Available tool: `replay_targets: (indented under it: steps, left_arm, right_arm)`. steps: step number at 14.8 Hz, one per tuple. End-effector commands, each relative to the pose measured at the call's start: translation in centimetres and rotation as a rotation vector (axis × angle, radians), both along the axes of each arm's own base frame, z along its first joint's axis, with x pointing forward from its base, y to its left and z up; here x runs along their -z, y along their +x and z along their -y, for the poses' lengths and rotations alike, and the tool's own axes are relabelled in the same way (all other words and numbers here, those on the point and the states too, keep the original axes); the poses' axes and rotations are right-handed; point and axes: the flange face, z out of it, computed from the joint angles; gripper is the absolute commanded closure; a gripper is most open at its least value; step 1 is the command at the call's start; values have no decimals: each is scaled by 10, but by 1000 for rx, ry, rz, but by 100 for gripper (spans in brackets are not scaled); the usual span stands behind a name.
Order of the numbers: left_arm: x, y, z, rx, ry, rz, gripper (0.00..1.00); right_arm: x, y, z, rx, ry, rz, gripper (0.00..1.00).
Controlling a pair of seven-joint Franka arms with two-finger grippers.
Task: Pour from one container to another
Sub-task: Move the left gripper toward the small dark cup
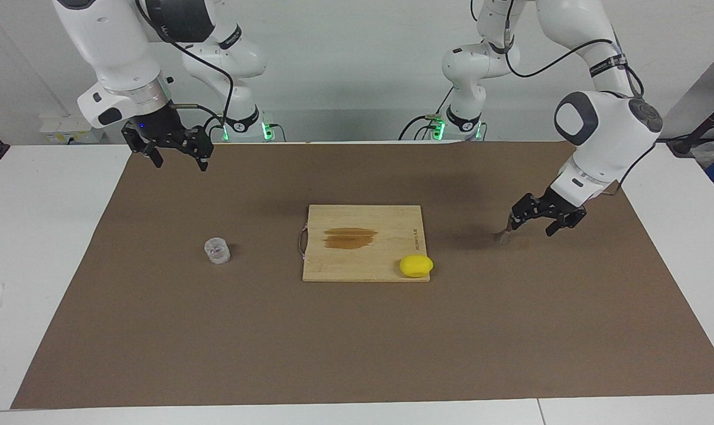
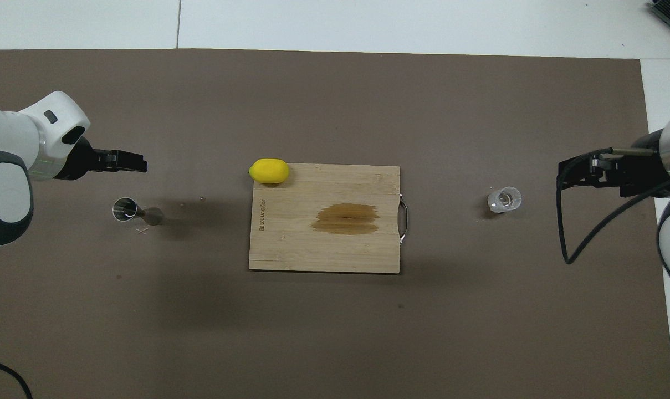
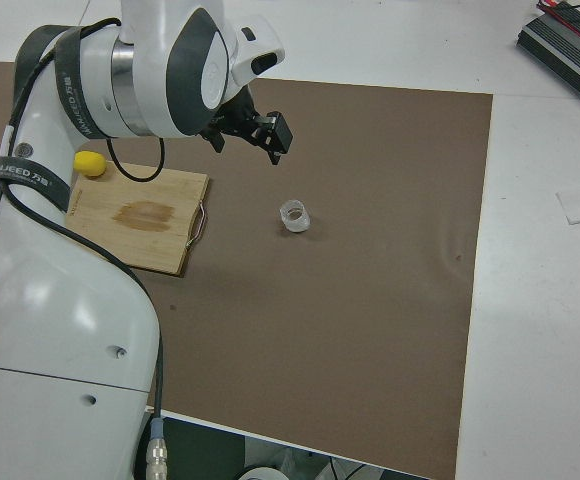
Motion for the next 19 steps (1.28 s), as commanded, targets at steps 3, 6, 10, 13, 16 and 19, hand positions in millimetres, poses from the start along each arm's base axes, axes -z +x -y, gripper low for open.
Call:
replay_targets:
  steps: [3,6,10,13,16,19]
  left_arm:
    - [5,-13,-42,-37,-152,9,0]
    - [17,-19,-60,-55,-307,59,0]
    - [28,-27,-88,-78,-445,140,0]
    - [46,-30,-113,-50,-504,181,0]
    - [69,-32,-127,-11,-627,234,0]
    - [96,-38,-144,74,-689,300,0]
  right_arm:
    - [-1,-3,3,9,-10,6,0]
    - [-1,-3,2,7,-10,6,0]
    - [-1,-3,2,7,-10,6,0]
    - [-1,-3,2,7,-10,6,0]
    - [-1,-3,2,7,-10,6,0]
    - [-1,-3,3,9,-10,6,0]
